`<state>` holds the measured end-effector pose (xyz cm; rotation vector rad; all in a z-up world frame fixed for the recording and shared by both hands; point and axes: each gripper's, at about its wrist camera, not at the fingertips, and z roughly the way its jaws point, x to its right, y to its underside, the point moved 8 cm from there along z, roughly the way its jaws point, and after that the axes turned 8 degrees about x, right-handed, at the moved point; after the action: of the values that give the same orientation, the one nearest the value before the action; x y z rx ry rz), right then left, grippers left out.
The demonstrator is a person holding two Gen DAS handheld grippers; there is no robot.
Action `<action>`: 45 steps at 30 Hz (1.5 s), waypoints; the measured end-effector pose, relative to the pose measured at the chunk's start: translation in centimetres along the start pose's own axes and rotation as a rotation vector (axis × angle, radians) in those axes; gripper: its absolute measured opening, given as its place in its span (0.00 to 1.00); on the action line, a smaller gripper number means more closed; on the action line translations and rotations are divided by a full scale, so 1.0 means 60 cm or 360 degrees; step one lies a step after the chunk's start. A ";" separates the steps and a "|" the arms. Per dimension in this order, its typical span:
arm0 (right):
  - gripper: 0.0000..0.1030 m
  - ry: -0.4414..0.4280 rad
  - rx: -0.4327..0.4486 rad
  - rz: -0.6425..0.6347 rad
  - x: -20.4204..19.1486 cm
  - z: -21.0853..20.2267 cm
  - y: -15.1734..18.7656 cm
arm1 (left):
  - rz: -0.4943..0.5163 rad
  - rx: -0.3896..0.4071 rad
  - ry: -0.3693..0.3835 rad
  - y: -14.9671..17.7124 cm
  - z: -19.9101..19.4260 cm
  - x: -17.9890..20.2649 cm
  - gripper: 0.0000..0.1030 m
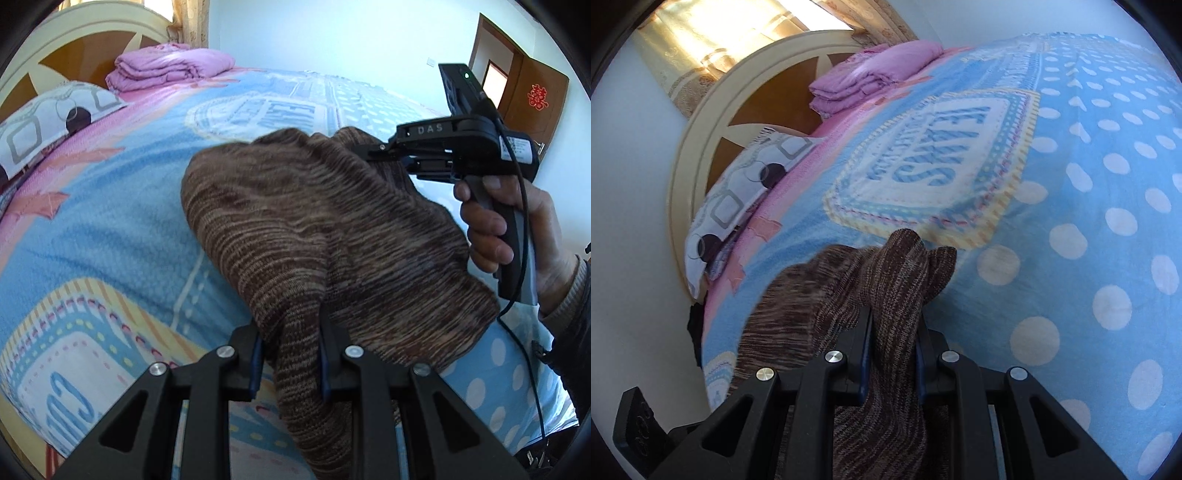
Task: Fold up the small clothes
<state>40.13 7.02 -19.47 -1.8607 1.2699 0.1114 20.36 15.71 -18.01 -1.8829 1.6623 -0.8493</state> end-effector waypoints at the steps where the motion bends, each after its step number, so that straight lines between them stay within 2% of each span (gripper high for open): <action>1: 0.18 0.0017 -0.0010 -0.0004 0.006 0.005 0.005 | -0.0002 0.0003 -0.0003 0.001 0.002 -0.001 0.25; 4: 0.19 0.0036 -0.0006 -0.0019 0.010 0.011 0.008 | 0.0004 0.0030 -0.0007 0.000 0.001 -0.002 0.25; 7: 0.21 0.0037 -0.0015 -0.0001 0.014 0.009 0.009 | -0.0017 0.0045 -0.0024 0.000 0.002 -0.005 0.31; 12: 0.38 0.0025 0.0008 0.0061 0.020 -0.046 0.025 | -0.0010 0.0056 -0.0059 -0.003 -0.013 -0.006 0.38; 13: 0.39 0.0015 0.0021 0.0047 0.016 -0.065 0.030 | -0.0009 0.0068 -0.0062 -0.007 -0.019 -0.006 0.41; 14: 0.39 0.0015 0.0027 0.0033 0.014 -0.084 0.038 | -0.0005 0.0096 -0.0068 -0.012 -0.027 -0.006 0.49; 15: 0.39 0.0001 0.0038 0.0023 0.011 -0.112 0.053 | -0.0007 0.0144 -0.0083 -0.023 -0.037 -0.011 0.56; 16: 0.39 -0.0033 0.0046 0.0029 0.007 -0.136 0.068 | -0.0015 0.0193 -0.0107 -0.032 -0.045 -0.016 0.69; 17: 0.39 -0.0067 0.0046 0.0047 0.003 -0.156 0.084 | -0.0020 0.0243 -0.0138 -0.041 -0.053 -0.021 0.76; 18: 0.39 -0.0089 0.0027 0.0065 -0.001 -0.173 0.106 | -0.0018 0.0305 -0.0186 -0.054 -0.060 -0.030 0.77; 21: 0.39 -0.0113 -0.0067 0.0039 -0.020 -0.195 0.170 | -0.0026 0.0345 -0.0274 -0.078 -0.050 -0.052 0.77; 23: 0.39 0.0004 -0.0146 -0.0064 -0.030 -0.186 0.215 | 0.0007 0.0349 -0.0343 -0.088 -0.030 -0.062 0.80; 24: 0.22 0.0095 -0.0151 -0.0120 -0.026 -0.183 0.230 | 0.0033 0.0346 -0.0412 -0.092 -0.015 -0.069 0.80; 25: 0.14 0.0172 -0.0118 -0.0192 -0.024 -0.186 0.236 | 0.0058 0.0315 -0.0482 -0.092 0.005 -0.077 0.80; 28: 0.08 0.0186 -0.0123 -0.0183 -0.019 -0.206 0.247 | 0.0007 0.0193 -0.0512 -0.072 0.033 -0.093 0.80; 30: 0.07 0.0227 -0.0140 -0.0274 -0.021 -0.210 0.256 | -0.0025 0.0198 -0.0497 -0.065 0.026 -0.092 0.82; 31: 0.07 0.0231 -0.0145 -0.0307 -0.021 -0.209 0.258 | -0.0009 0.0207 -0.0507 -0.063 0.022 -0.092 0.86; 32: 0.07 0.0234 -0.0144 -0.0318 -0.021 -0.209 0.255 | 0.0012 0.0217 -0.0525 -0.063 0.021 -0.094 0.90; 34: 0.10 0.0241 -0.0098 -0.0266 -0.021 -0.218 0.237 | 0.0020 0.0219 -0.0556 -0.060 0.017 -0.095 0.92; 35: 0.18 0.0232 -0.0058 -0.0226 -0.019 -0.223 0.224 | -0.0008 0.0209 -0.0538 -0.059 0.014 -0.097 0.92; 36: 0.31 0.0218 -0.0017 -0.0185 -0.017 -0.229 0.207 | -0.0024 0.0203 -0.0526 -0.059 0.012 -0.096 0.92; 38: 0.46 0.0142 0.0073 -0.0106 -0.017 -0.229 0.165 | -0.0018 0.0222 -0.0506 -0.062 -0.001 -0.091 0.92; 40: 0.46 0.0095 0.0102 -0.0034 -0.011 -0.207 0.124 | 0.0027 0.0225 -0.0504 -0.062 -0.001 -0.081 0.93; 42: 0.46 0.0065 0.0058 0.0047 -0.002 -0.168 0.101 | 0.0043 0.0223 -0.0500 -0.060 0.006 -0.074 0.93; 43: 0.45 0.0034 -0.0013 0.0087 -0.001 -0.134 0.098 | 0.0040 0.0218 -0.0499 -0.057 0.009 -0.073 0.93; 44: 0.26 0.0038 -0.0080 0.0085 0.003 -0.111 0.100 | 0.0037 0.0212 -0.0500 -0.055 0.012 -0.073 0.93; 45: 0.08 0.0100 -0.0123 0.0041 0.008 -0.089 0.104 | 0.0028 0.0205 -0.0505 -0.050 0.016 -0.075 0.94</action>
<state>33.44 2.33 -20.05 -1.9274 1.3498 0.1180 22.82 20.56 -17.11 -1.8041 1.3958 -0.5977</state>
